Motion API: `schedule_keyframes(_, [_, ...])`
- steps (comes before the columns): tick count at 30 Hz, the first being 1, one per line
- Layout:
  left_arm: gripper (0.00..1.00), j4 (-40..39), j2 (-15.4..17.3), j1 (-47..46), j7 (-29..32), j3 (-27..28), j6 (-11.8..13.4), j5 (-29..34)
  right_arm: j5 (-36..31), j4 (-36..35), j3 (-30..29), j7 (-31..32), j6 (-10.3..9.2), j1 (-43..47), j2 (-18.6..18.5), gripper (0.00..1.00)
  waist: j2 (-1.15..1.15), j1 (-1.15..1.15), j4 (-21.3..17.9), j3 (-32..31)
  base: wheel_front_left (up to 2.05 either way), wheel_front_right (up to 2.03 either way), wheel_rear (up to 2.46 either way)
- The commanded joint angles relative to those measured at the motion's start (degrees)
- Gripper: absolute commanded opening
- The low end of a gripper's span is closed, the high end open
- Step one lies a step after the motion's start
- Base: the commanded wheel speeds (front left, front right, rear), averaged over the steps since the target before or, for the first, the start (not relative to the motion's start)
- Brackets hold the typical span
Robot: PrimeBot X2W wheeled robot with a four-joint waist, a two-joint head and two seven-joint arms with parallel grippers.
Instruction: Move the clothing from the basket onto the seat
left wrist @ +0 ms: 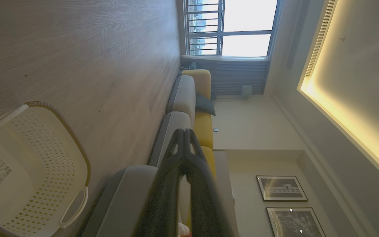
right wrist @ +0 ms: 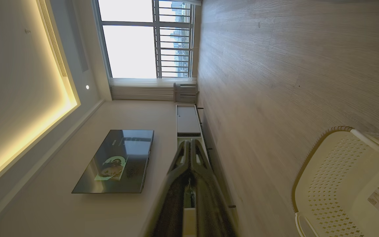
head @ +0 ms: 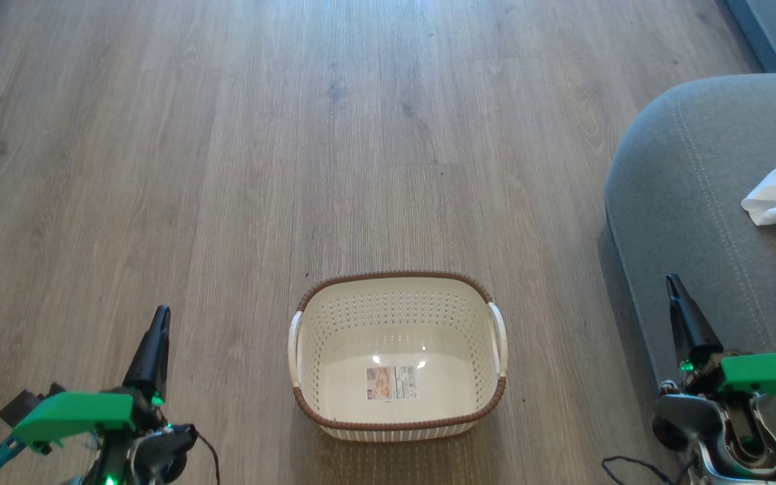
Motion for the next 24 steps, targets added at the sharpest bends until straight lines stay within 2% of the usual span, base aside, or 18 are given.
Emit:
schedule_keyframes(1, [0.0, -1.9, 0.5, -2.7, 0.4, 2.0, -0.1, -0.4, 0.3, -2.3, 1.0, 0.2, 0.03, -1.1, -0.2, 0.0, 0.0, 0.0, 0.0, 0.0, 0.0, 0.0, 0.0])
schedule_keyframes(24, [0.0, -1.9, 0.5, -2.7, 0.4, 1.9, -0.1, -0.4, 0.3, -2.3, 1.0, 0.2, 0.03, -1.1, -0.2, 0.0, 0.0, 0.0, 0.0, 0.0, 0.0, 0.0, 0.0])
